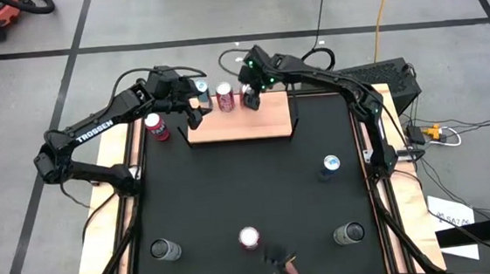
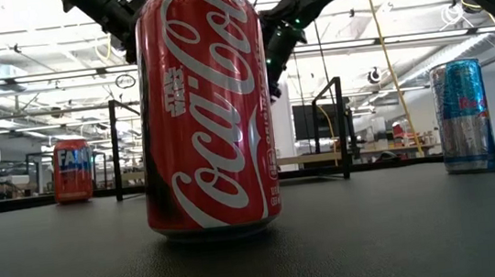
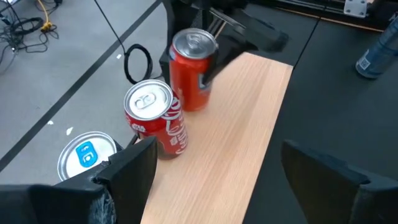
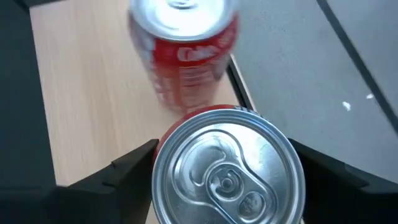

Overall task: Place canned beverage on shelf
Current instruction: Put the bottom red soda can on the shelf, then put the white-yellow soda can on the shelf

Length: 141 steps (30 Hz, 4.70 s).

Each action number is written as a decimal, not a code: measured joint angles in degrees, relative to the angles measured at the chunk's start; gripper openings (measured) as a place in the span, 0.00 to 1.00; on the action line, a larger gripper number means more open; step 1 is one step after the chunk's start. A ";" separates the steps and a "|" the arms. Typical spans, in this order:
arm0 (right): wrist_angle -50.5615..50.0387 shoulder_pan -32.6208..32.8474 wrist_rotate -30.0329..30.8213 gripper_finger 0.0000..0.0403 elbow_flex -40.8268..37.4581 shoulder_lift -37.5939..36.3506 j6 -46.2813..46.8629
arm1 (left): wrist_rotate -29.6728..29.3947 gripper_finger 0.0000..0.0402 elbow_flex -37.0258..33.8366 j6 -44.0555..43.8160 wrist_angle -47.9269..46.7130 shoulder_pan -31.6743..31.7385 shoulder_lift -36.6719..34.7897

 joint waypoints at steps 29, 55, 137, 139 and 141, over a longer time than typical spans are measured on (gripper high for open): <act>-0.09 -0.82 -4.09 0.81 0.00 0.48 1.33 | -0.59 0.82 0.01 -1.51 -4.15 0.00 0.00; -4.63 -0.71 -1.27 0.88 0.11 -14.96 15.58 | -5.54 0.82 0.13 -9.40 -17.62 9.15 -0.46; -39.97 102.52 31.93 0.87 -31.13 -30.27 122.99 | -35.01 0.82 0.07 -46.36 15.74 -60.87 6.82; -37.73 102.55 31.95 0.87 -32.03 -30.27 124.90 | -34.99 0.82 0.07 -46.36 15.74 -60.87 6.82; -36.70 102.49 32.15 0.87 -32.86 -30.25 127.36 | -34.97 0.82 0.07 -46.36 15.72 -60.87 6.82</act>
